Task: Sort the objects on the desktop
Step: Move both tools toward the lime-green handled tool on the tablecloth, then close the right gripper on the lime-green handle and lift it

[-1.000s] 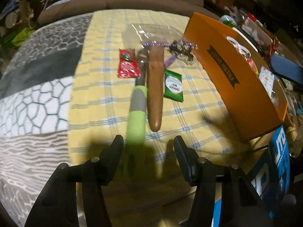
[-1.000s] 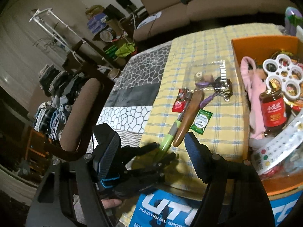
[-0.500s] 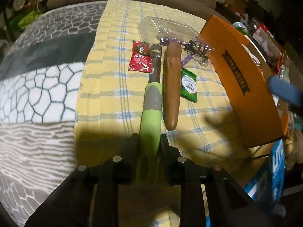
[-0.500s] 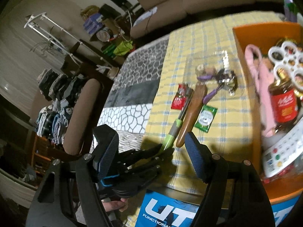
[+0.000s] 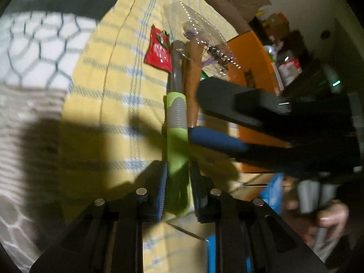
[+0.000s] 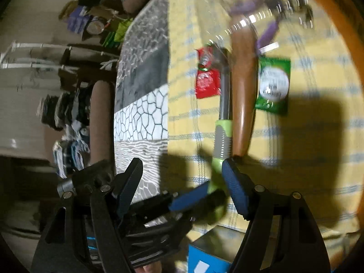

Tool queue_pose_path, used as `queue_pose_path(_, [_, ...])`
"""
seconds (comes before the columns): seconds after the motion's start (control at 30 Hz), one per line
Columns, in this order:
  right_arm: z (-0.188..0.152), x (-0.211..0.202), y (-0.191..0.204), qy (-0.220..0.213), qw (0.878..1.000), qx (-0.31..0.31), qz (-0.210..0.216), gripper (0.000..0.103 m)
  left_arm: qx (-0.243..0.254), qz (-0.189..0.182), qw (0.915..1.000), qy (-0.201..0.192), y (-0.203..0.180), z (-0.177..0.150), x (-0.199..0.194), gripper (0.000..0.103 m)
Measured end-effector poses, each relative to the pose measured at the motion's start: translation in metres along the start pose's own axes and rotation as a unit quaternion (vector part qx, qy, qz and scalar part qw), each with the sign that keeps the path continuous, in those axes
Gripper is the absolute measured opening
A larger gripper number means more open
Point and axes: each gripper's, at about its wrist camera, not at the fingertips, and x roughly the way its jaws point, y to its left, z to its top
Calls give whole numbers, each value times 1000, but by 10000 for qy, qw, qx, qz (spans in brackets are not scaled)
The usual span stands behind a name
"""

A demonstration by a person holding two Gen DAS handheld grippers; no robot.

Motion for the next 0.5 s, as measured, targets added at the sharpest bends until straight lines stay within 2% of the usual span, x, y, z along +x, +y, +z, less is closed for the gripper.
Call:
queue_pose_path(0.13, [3,8,-13,46,9997,248,30,66,-89,-357,9993,-64,0,2,-1,18])
queue_pose_path(0.17, [4,11,-16,111,9996,245,-86,59,-68,-275,9996,-90,-2,2,-1,18])
queue_pose_path(0.23, [6,15,-18,215,9990,123,-360,47,97,274,9995,-154,-6,3,3,18])
queue_pose_path(0.27, [8,17,-17,263,9986,46,-458,41,137,365,9991,-151,-7,4,5,21])
queue_pose_path(0.37, [11,20,-10,350,9975,-12,-606,40,183,351,9992,-94,-6,5,8,28])
queue_pose_path(0.43, [16,26,-3,425,9957,-166,-807,40,417,524,9977,-67,-16,4,12,31])
queue_pose_path(0.5, [18,29,7,514,9933,-347,-972,42,582,506,9970,-40,-23,4,16,42])
